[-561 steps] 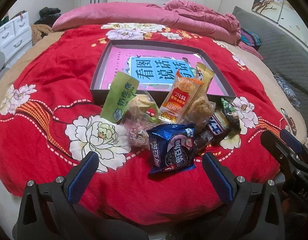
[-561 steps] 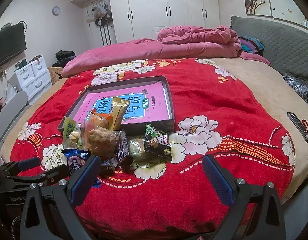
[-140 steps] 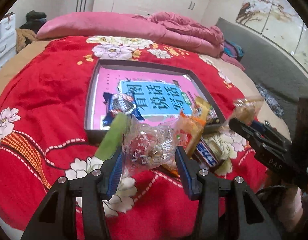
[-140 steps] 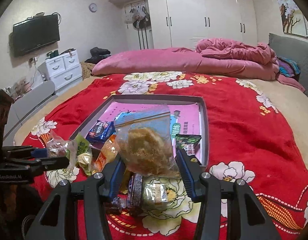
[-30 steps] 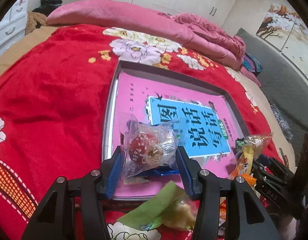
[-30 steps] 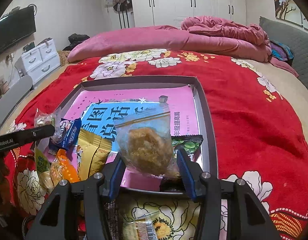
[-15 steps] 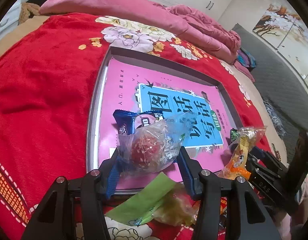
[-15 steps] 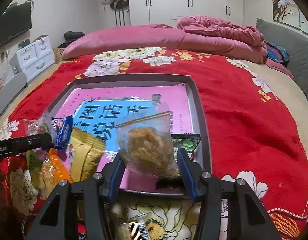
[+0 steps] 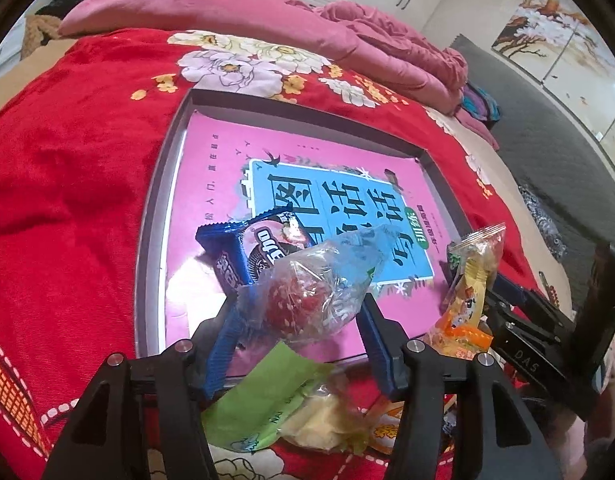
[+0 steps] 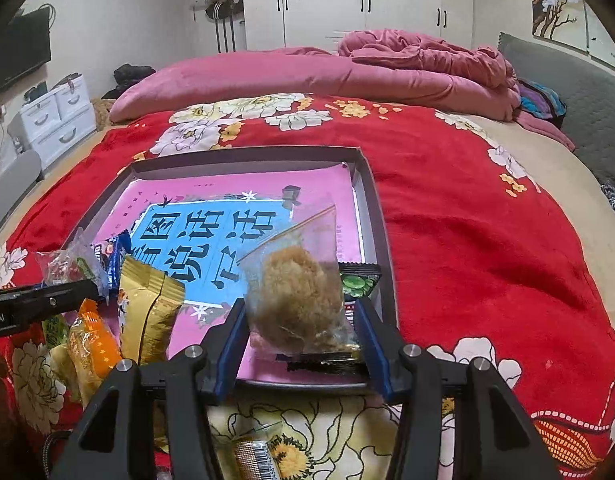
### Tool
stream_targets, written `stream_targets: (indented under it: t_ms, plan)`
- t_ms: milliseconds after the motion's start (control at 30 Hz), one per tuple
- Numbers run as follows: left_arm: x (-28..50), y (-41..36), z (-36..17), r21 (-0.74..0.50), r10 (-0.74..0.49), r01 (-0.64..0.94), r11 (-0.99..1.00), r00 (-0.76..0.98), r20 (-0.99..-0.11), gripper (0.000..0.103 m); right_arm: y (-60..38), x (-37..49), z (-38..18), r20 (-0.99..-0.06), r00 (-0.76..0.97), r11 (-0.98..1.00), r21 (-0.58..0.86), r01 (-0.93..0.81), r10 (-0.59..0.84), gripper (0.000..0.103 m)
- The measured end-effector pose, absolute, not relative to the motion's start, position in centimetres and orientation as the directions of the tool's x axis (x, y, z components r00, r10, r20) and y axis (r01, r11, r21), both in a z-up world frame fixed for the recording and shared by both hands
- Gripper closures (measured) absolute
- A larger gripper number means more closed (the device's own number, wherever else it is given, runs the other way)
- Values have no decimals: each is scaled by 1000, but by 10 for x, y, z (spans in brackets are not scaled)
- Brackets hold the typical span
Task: Organize snacks
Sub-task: 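Lower the red-candy bag with the left gripper while the right lowers the brown-snack bag toward the tray, then open the left gripper on the red-candy bag while the right releases the brown-snack bag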
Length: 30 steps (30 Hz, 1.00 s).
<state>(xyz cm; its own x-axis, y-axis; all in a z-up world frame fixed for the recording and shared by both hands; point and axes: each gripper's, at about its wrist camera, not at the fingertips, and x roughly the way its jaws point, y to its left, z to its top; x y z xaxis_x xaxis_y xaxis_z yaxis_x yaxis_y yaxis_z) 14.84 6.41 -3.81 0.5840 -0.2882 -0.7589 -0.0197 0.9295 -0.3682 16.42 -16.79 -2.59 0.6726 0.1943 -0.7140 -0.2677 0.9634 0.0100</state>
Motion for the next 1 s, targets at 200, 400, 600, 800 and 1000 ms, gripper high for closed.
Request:
stream_targets:
  t_ms: [200, 400, 600, 800, 1000]
  plan:
    - [148, 64, -38, -366, -286, -20, 930, 583, -760, 43, -173, 164, -25, -717, 667, 965, 29, -261, 202, 45]
    - [148, 62, -38, -348, -272, -19, 937, 583, -765, 43, -182, 163, -23, -715, 665, 968, 65, -244, 216, 45]
    - [149, 63, -39, -316, -234, -39, 948, 586, -776, 35, -185, 162, -22, -713, 667, 968, 69, -241, 217, 45]
    - [150, 65, -40, -301, -215, -53, 952, 585, -782, 34, -183, 160, -21, -712, 662, 963, 79, -256, 234, 42]
    - [150, 66, -39, -288, -200, -60, 956, 586, -785, 31, -175, 158, -21, -715, 652, 955, 70, -289, 250, 42]
